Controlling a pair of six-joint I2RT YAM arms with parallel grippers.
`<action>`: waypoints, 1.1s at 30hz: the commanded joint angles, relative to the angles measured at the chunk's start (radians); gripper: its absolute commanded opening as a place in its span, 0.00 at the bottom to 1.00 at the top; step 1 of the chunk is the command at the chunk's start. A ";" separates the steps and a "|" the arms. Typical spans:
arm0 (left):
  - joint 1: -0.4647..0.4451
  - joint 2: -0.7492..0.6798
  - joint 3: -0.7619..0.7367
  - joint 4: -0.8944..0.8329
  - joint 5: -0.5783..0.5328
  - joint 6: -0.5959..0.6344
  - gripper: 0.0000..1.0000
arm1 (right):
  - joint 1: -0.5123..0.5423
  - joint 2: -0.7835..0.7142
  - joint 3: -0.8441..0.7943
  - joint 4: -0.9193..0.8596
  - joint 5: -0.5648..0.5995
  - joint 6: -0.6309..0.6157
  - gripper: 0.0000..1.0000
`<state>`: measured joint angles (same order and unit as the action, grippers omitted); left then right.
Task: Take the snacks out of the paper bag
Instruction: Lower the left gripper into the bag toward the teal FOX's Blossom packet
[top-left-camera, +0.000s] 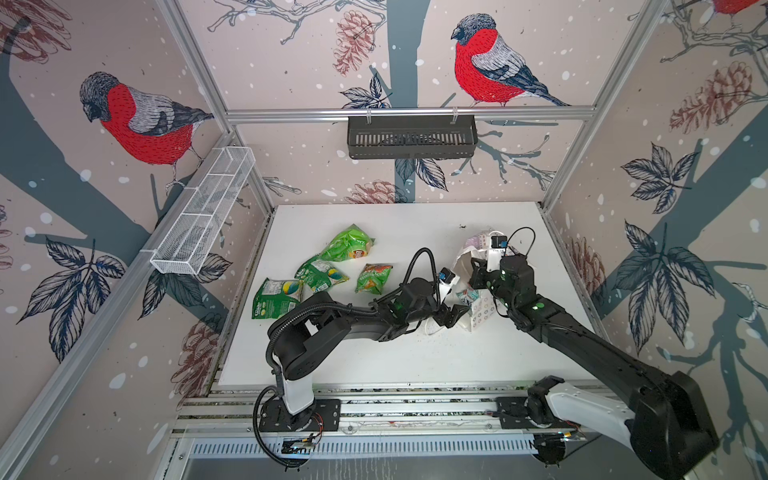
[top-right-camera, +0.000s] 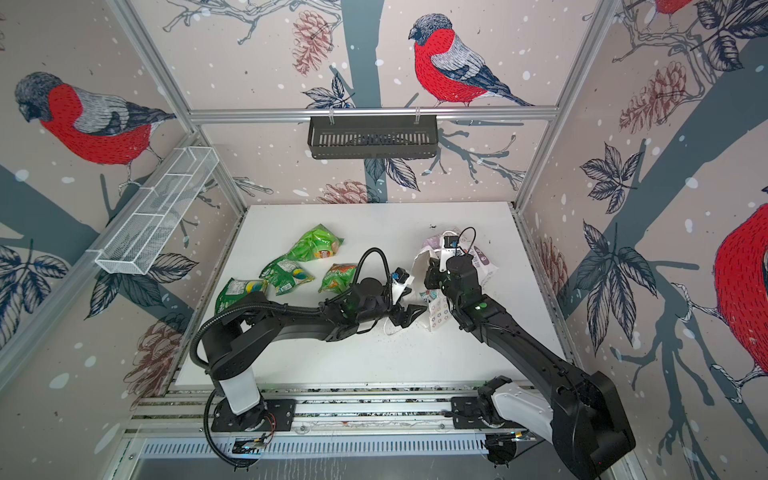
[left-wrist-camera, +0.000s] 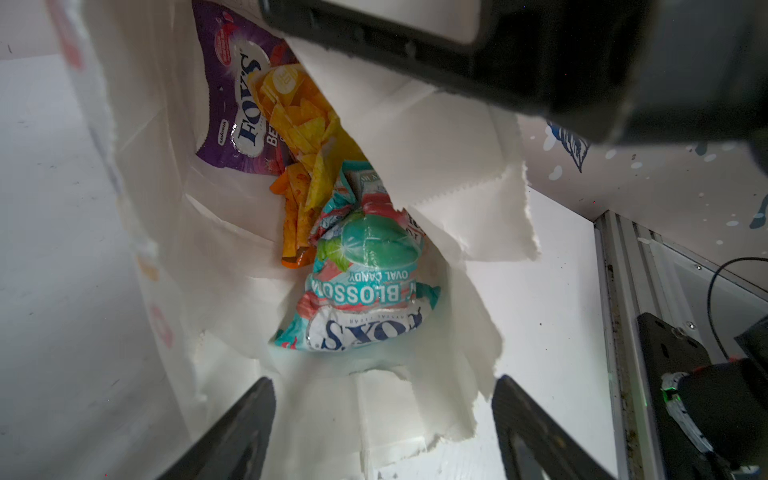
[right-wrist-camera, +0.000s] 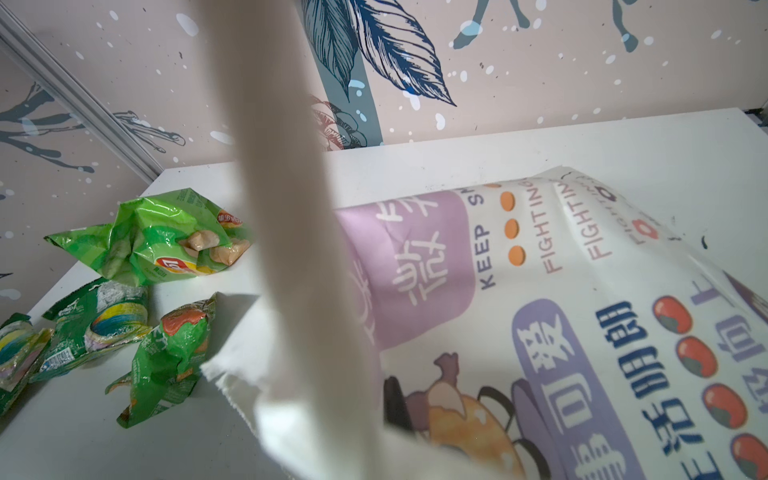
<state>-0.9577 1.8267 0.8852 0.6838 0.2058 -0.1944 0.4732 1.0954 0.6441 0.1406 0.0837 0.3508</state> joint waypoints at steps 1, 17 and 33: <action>-0.001 0.021 0.023 0.006 -0.017 0.019 0.81 | 0.013 0.001 0.024 -0.075 0.027 -0.037 0.06; -0.001 0.086 0.070 0.017 -0.025 0.012 0.79 | 0.048 -0.049 0.032 -0.168 0.153 -0.063 0.33; -0.001 0.156 0.107 0.004 -0.014 0.006 0.75 | 0.070 -0.108 0.010 -0.186 0.200 -0.059 0.34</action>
<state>-0.9577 1.9720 0.9825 0.6682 0.1837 -0.1871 0.5419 0.9905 0.6556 -0.0513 0.2619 0.2878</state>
